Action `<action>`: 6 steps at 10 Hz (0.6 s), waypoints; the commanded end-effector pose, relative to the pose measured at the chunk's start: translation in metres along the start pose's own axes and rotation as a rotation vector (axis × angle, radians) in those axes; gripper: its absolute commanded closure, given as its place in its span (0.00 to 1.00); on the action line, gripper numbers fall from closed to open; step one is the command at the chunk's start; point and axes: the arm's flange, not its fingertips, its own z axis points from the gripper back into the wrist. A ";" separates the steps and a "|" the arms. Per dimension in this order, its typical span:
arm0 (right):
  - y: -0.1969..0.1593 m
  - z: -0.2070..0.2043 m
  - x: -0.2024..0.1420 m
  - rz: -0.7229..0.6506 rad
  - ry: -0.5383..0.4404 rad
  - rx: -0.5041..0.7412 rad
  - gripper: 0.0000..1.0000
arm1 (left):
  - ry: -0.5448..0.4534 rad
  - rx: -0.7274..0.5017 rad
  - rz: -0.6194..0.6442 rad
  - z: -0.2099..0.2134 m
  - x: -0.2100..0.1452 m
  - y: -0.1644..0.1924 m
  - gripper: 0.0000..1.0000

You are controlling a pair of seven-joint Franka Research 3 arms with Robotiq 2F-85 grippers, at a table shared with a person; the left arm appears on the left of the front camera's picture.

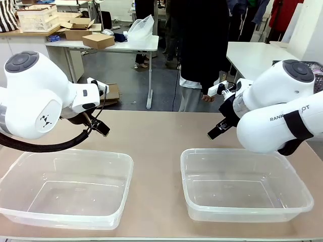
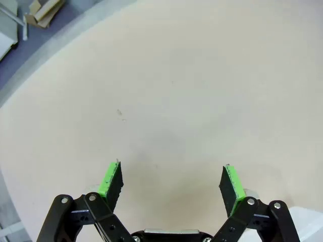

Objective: Sort the waste into each basket.
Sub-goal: Pick up the Organizing box on the left side of the table and lift it.

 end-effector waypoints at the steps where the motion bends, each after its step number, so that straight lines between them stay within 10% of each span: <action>1: 0.008 0.038 0.021 0.030 0.010 -0.045 0.00 | 0.097 -0.042 -0.039 0.041 0.010 0.002 0.00; 4: 0.057 0.179 -0.005 0.040 -0.111 -0.249 0.00 | -0.129 0.031 -0.025 0.196 -0.039 -0.014 0.00; 6: 0.088 0.173 -0.058 0.021 -0.006 -0.120 0.00 | -0.209 -0.012 -0.037 0.201 -0.074 -0.037 0.00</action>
